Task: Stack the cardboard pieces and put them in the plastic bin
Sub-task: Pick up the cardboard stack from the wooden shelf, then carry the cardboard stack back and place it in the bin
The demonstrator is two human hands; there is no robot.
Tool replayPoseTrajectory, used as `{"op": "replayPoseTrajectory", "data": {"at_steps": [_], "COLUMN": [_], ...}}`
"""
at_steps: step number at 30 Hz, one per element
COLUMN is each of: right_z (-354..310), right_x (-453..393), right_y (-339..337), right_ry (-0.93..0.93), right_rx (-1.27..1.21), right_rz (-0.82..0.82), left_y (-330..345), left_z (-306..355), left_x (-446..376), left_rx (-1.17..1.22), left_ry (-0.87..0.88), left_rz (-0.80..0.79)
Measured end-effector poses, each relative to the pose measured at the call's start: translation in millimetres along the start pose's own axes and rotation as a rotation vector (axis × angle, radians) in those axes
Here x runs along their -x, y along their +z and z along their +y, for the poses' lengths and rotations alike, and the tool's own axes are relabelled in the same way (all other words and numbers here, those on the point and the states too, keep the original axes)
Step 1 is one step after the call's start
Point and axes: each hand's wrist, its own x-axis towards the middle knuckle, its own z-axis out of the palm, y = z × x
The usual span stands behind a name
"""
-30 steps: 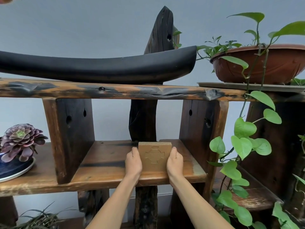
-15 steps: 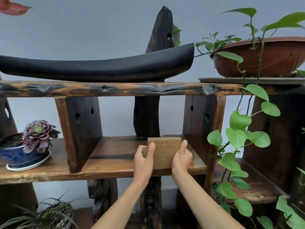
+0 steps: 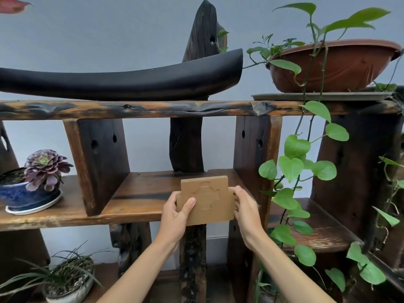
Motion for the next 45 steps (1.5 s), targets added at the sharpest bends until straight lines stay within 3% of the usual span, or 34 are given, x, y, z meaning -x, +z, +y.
{"op": "replayPoseTrajectory", "data": {"at_steps": [3, 8, 21, 34, 45], "right_z": [5, 15, 54, 114, 142], "right_x": [14, 43, 118, 232, 317], "right_y": [-23, -43, -77, -83, -82], "right_ry": [-0.02, 0.002, 0.199, 0.417, 0.545], "right_rx": [0.045, 0.096, 0.133, 0.106, 0.069], "right_rz": [-0.176, -0.231, -0.13, 0.088, 0.302], "left_y": [-3, 5, 1, -21, -18], "left_z": [-5, -20, -60, -124, -153], "left_x": [8, 34, 88, 164, 209], "left_rx": [0.063, 0.109, 0.2, 0.116, 0.073], "left_ry": [-0.064, -0.164, -0.539, -0.653, -0.778], "left_rz": [-0.008, -0.041, -0.272, -0.338, -0.489]}}
